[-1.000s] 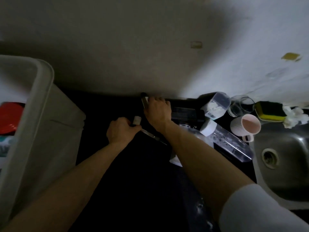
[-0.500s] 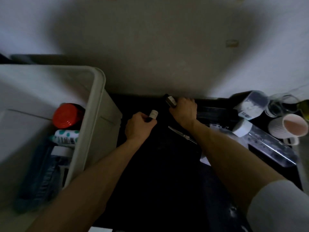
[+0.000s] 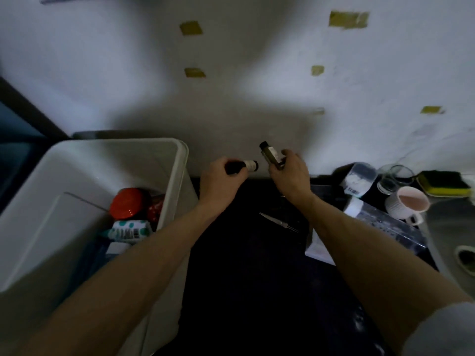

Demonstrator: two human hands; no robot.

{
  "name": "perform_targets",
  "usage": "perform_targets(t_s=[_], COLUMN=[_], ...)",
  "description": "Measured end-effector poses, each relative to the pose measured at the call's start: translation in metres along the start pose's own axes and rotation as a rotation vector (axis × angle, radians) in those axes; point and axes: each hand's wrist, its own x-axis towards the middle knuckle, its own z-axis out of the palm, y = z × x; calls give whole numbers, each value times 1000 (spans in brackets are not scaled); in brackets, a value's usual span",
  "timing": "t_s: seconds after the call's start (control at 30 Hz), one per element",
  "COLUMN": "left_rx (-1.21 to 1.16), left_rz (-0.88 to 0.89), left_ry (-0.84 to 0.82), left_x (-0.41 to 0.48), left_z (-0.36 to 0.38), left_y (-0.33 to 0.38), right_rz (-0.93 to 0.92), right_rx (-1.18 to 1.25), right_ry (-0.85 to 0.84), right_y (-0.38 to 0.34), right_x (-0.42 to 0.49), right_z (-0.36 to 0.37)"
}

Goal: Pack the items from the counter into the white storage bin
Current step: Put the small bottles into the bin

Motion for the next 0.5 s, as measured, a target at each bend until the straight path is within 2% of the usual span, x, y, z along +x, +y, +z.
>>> perform_targets(t_s=[0.23, 0.37, 0.5], left_rx=[-88, -170, -127], left_rz=[183, 171, 143], left_ry=[88, 147, 198], left_x=[-3, -6, -2], left_z=[-76, -126, -180], left_y=[19, 8, -16], right_rz=[-150, -236, -317], right_rx=[34, 84, 107], right_ry=[87, 127, 158], right_y=[-62, -112, -161], right_x=[-51, -72, -87], right_z=[-1, 10, 27])
